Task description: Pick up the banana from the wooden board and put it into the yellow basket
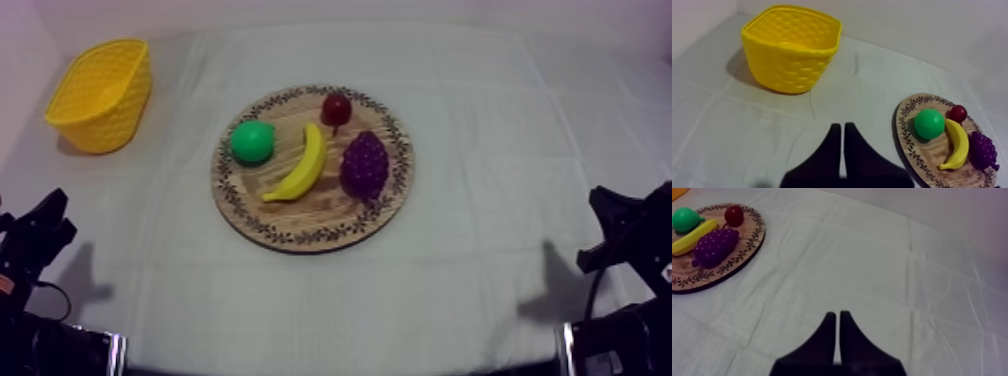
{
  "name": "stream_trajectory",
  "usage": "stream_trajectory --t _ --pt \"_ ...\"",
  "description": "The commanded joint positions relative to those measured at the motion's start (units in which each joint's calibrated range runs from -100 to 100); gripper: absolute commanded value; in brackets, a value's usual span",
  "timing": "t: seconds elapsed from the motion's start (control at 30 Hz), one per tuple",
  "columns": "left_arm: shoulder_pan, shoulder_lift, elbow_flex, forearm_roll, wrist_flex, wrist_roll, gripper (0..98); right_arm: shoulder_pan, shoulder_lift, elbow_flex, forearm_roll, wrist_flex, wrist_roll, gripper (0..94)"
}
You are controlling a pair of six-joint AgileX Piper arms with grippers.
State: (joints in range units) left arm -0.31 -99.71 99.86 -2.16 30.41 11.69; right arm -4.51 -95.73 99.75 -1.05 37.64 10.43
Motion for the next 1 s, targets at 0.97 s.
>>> stream_trajectory --t 0.97 --pt "2.46 -0.16 -7.71 -0.36 3.13 -4.33 0.3 -0.01 -0.03 0.02 0.0 0.03 -0.01 0.4"
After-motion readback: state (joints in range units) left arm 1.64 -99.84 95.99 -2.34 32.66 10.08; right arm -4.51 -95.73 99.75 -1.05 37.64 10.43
